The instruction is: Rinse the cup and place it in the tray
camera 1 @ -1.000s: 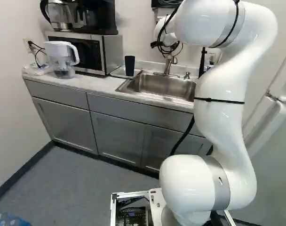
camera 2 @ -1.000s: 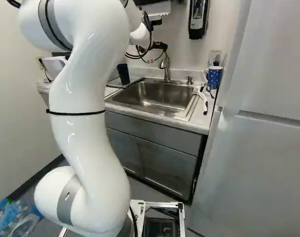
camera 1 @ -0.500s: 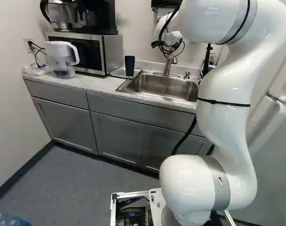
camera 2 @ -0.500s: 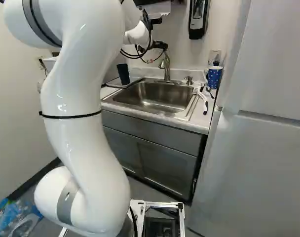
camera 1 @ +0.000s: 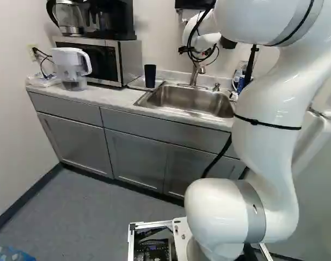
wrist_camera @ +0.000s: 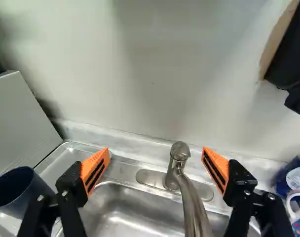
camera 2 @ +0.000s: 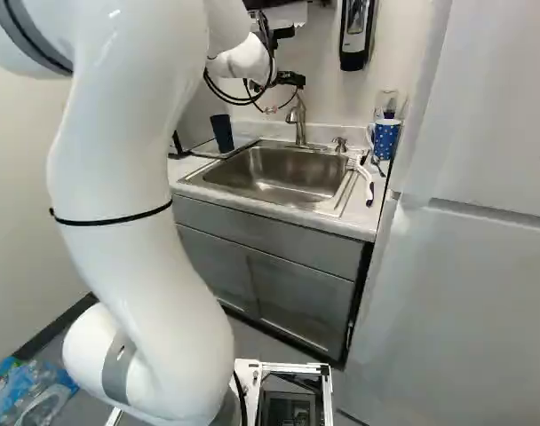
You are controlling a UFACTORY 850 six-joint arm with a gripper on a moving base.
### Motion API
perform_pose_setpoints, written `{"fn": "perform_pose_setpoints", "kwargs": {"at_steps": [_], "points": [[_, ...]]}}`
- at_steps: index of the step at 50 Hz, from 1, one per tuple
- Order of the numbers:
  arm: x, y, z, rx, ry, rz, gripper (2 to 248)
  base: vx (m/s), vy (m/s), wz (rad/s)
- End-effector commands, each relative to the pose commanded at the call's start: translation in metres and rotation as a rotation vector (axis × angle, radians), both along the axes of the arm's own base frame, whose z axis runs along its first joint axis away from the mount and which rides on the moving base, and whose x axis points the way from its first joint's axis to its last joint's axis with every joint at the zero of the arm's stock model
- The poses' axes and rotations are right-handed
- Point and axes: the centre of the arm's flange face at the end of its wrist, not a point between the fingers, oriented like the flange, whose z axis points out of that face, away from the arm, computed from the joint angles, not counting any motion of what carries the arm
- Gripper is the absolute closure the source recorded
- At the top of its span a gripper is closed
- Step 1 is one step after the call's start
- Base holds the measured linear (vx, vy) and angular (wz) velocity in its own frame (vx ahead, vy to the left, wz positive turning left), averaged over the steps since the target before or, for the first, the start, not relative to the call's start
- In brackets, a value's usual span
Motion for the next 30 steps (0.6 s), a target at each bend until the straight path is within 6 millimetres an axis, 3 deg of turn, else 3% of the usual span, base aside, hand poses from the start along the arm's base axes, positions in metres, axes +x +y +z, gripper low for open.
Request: {"fn": "perform_pose_setpoints", "kwargs": {"at_steps": [30], "points": [[-0.063,-0.006,-0.004,0.015,0.092,-0.025,3,0.000,0.000,0.000]]}}
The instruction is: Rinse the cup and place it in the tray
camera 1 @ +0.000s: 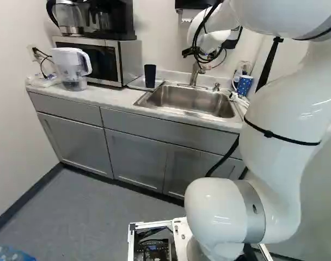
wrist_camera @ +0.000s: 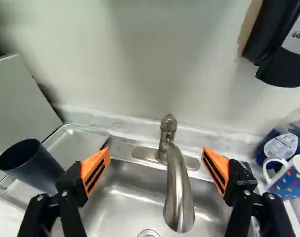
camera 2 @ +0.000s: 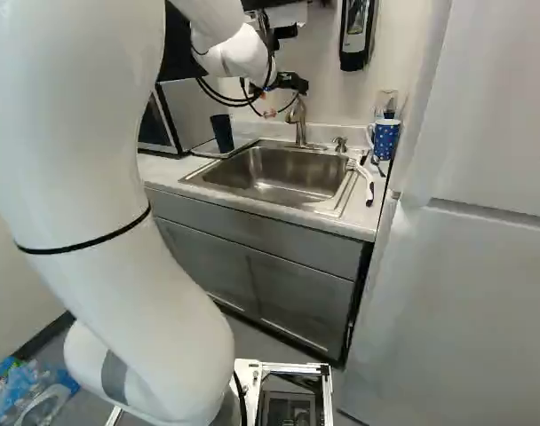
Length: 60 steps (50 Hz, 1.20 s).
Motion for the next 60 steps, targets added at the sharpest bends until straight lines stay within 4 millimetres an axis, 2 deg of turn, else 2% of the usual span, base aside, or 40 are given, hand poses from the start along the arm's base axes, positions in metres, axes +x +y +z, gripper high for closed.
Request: {"fn": "perform_pose_setpoints", "kwargs": {"at_steps": [29,60], "points": [[-0.069,-0.001,-0.022,0.053,0.281,-0.025,3,0.000,0.000,0.000],[-0.094,0.003,-0.041,0.114,0.601,-0.023,3,0.000,0.000,0.000]]}}
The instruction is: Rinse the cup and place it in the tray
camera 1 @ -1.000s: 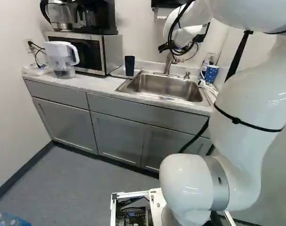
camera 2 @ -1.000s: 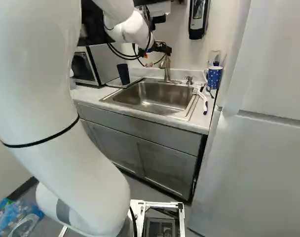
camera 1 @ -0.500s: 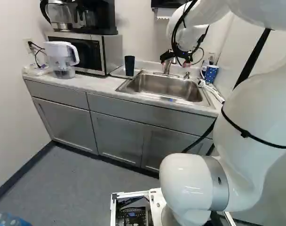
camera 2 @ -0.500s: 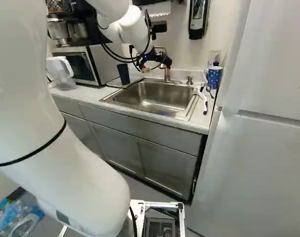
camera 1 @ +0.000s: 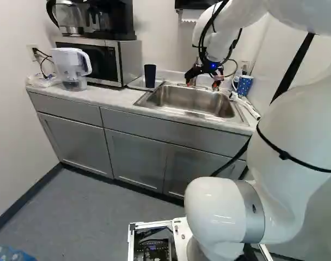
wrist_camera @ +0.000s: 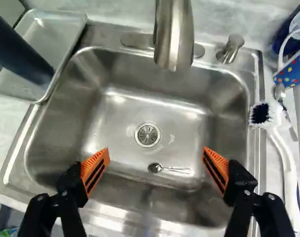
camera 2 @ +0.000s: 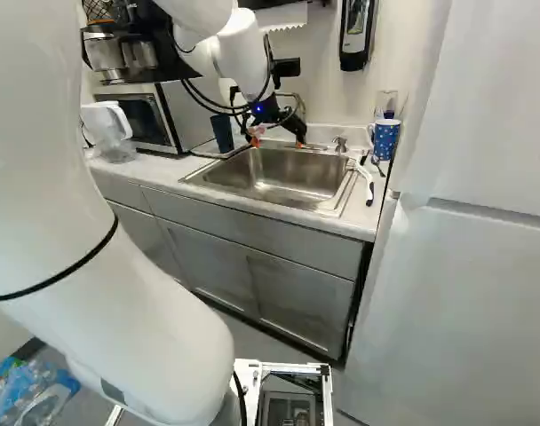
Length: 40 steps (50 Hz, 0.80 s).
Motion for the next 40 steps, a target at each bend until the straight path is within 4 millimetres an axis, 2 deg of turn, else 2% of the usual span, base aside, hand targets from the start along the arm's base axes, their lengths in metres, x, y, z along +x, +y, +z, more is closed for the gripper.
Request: {"fn": "perform_pose_setpoints", "kwargs": {"at_steps": [40], "points": [[-0.0016,0.0003,-0.0010,0.004,0.021,0.000,3,0.000,0.000,0.000]]}}
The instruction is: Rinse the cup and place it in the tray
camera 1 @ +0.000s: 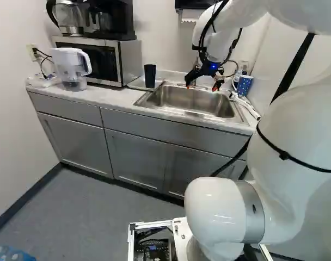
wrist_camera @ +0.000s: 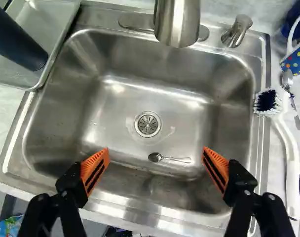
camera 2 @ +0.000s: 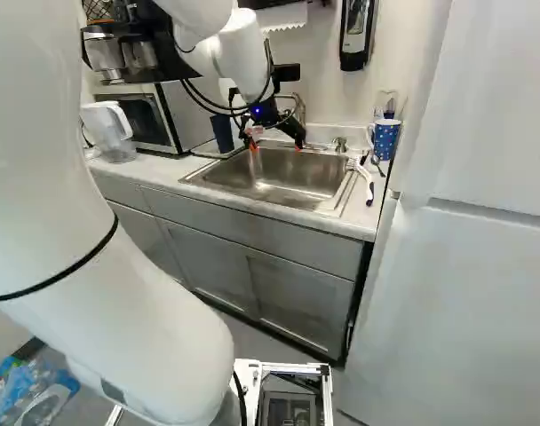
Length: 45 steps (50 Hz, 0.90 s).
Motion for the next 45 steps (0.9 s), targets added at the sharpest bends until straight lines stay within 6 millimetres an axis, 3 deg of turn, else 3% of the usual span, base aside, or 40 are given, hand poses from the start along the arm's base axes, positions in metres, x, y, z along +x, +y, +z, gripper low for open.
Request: {"fn": "perform_pose_setpoints", "kwargs": {"at_steps": [45], "points": [[0.0000,0.0000,0.0000,0.000,0.000,0.000,3,-0.055,0.042,-0.005]]}}
